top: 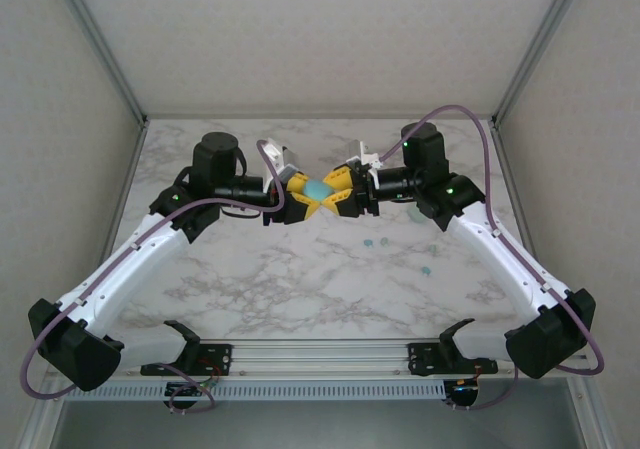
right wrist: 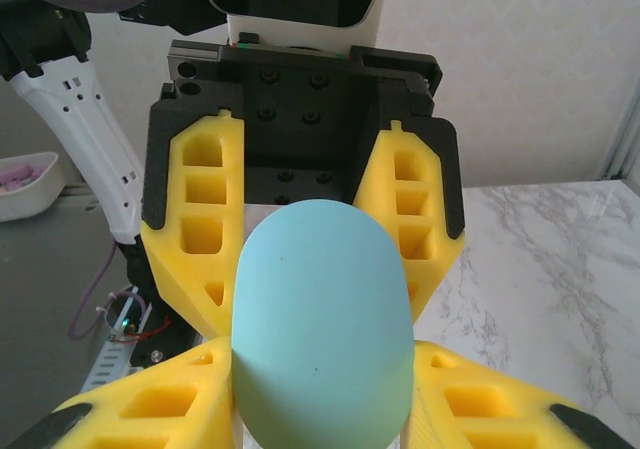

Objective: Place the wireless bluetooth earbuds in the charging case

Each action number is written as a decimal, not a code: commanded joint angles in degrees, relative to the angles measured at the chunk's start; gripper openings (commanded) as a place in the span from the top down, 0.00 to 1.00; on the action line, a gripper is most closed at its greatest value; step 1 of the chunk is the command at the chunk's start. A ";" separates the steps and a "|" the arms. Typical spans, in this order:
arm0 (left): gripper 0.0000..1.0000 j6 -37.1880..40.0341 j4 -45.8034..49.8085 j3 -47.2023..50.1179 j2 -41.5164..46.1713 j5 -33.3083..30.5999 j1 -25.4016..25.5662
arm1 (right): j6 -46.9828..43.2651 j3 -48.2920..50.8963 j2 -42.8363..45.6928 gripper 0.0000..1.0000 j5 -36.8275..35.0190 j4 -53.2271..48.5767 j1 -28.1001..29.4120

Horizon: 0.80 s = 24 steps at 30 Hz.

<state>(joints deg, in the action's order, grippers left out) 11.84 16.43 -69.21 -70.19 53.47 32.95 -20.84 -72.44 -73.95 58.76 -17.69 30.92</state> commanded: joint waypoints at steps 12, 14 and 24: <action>0.57 1.06 1.15 -2.33 -0.56 2.02 0.98 | -0.43 -2.36 -1.18 0.60 -0.74 -0.09 1.00; 0.59 1.24 0.95 -1.97 -0.36 1.31 0.99 | 0.22 -2.48 -1.18 0.57 -1.35 -0.32 0.99; 0.71 -5.46 -15.63 8.14 6.19 -5.82 1.15 | 7.26 1.00 4.06 0.39 -10.63 1.21 0.86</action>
<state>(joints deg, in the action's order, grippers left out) 9.78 9.30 -63.55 -66.96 49.69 33.34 -17.28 -72.62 -72.93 52.53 -18.70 31.68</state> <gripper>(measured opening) 0.383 0.597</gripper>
